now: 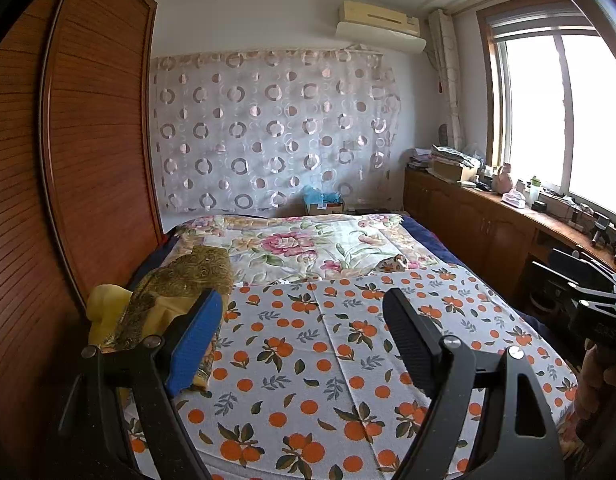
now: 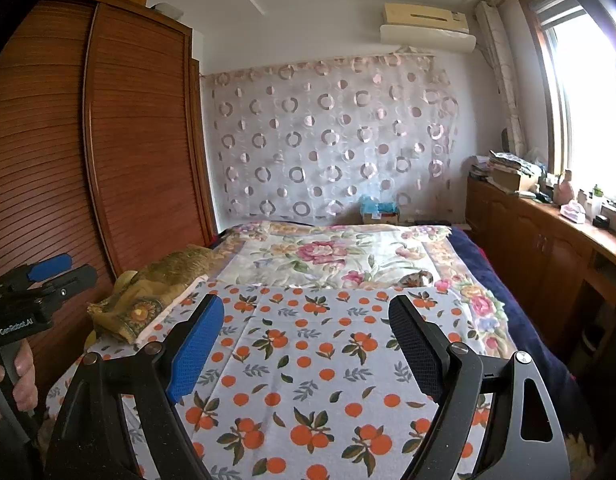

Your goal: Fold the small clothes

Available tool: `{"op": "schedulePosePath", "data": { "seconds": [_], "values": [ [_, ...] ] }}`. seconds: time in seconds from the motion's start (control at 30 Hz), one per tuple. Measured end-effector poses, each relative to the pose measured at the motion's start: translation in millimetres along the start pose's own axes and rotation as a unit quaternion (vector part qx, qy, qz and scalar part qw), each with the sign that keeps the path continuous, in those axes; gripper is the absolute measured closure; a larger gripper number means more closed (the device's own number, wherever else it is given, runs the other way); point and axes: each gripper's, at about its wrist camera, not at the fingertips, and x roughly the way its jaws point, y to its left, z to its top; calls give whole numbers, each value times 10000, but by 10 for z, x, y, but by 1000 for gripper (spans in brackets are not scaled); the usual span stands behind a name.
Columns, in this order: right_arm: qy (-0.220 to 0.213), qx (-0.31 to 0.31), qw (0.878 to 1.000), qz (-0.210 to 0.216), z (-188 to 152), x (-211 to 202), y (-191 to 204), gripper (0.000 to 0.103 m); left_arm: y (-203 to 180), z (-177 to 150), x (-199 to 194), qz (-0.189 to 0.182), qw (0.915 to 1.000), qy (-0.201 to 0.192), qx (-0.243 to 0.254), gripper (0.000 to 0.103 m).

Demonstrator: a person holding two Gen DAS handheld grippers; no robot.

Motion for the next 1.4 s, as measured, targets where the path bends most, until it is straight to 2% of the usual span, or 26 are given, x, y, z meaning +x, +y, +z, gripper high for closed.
{"op": "schedulePosePath", "data": {
  "seconds": [0.37, 1.4],
  "values": [
    [8, -31, 10000, 42, 8, -16, -140, 17, -9, -10, 3, 1, 10000, -4, 7, 20],
    [1, -49, 10000, 51, 14, -39, -196, 17, -27, -41, 5, 7, 10000, -23, 27, 20]
  ]
}}
